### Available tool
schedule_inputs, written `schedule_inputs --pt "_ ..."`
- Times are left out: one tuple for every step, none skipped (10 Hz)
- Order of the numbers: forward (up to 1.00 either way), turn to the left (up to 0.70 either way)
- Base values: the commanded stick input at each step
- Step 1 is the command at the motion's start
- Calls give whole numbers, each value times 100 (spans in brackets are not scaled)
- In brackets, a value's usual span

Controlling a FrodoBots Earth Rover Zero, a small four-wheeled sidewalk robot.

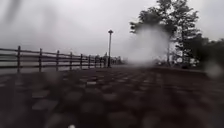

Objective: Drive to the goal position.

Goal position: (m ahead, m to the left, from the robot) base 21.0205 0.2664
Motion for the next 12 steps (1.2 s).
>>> schedule_inputs --pt "100 0" --pt "100 0" --pt "100 0" --pt "100 0" --pt "100 0" --pt "100 0" --pt "100 0" --pt "100 0" --pt "100 0" --pt "100 0" --pt "100 0" --pt "100 0"
